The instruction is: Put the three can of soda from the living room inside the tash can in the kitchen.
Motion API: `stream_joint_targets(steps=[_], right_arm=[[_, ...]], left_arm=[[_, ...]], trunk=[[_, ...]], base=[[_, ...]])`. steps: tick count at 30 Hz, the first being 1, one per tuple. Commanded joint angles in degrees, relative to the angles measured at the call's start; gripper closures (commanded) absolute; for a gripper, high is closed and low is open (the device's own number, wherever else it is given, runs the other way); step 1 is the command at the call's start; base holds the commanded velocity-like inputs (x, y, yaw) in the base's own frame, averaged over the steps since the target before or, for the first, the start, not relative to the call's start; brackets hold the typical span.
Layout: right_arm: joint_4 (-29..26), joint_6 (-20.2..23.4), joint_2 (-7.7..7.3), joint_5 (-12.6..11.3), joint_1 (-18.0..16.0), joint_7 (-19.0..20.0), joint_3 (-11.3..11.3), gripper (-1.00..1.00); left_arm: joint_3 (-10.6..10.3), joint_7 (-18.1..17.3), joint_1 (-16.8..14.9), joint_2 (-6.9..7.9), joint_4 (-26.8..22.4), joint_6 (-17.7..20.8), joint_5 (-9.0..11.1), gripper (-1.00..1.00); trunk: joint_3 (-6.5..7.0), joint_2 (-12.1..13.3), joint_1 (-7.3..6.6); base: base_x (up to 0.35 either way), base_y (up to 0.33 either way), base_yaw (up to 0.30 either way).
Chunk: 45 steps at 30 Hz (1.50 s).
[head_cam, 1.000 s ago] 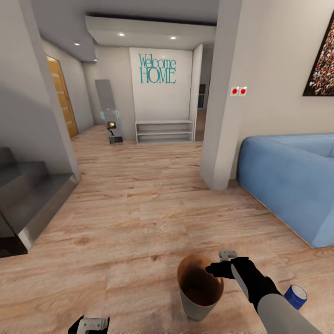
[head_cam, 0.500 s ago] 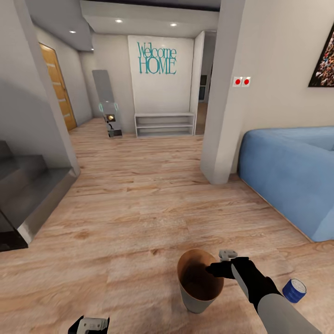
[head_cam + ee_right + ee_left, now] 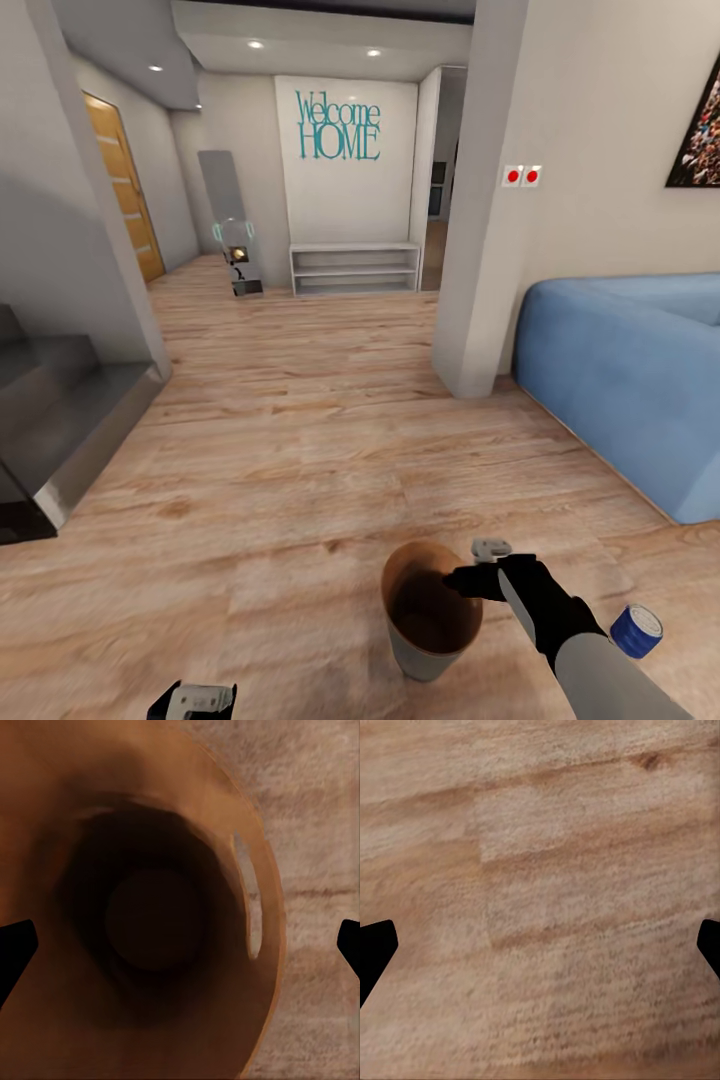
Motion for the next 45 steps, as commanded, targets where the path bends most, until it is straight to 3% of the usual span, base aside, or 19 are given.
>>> stream_joint_targets(steps=[1,26,45], right_arm=[[0.0,0.0,0.0,0.0,0.0,0.0,0.0,-1.0],[0.0,0.0,0.0,0.0,0.0,0.0,0.1,-1.0],[-0.1,0.0,-0.73,0.0,0.0,0.4,-0.3,-1.0]], left_arm=[[0.0,0.0,0.0,-0.01,0.0,0.0,0.0,-1.0],[0.0,0.1,0.1,0.01,0.0,-0.2,0.0,-1.0],[0.0,0.0,0.0,-0.01,0.1,-0.1,-0.2,-1.0]], trunk=[[0.0,0.0,0.0],[0.0,0.0,0.0],[-4.21,-0.3,0.49]], base=[[0.212,-0.07,0.0],[0.051,-0.015,0.0],[0.0,0.0,0.0]])
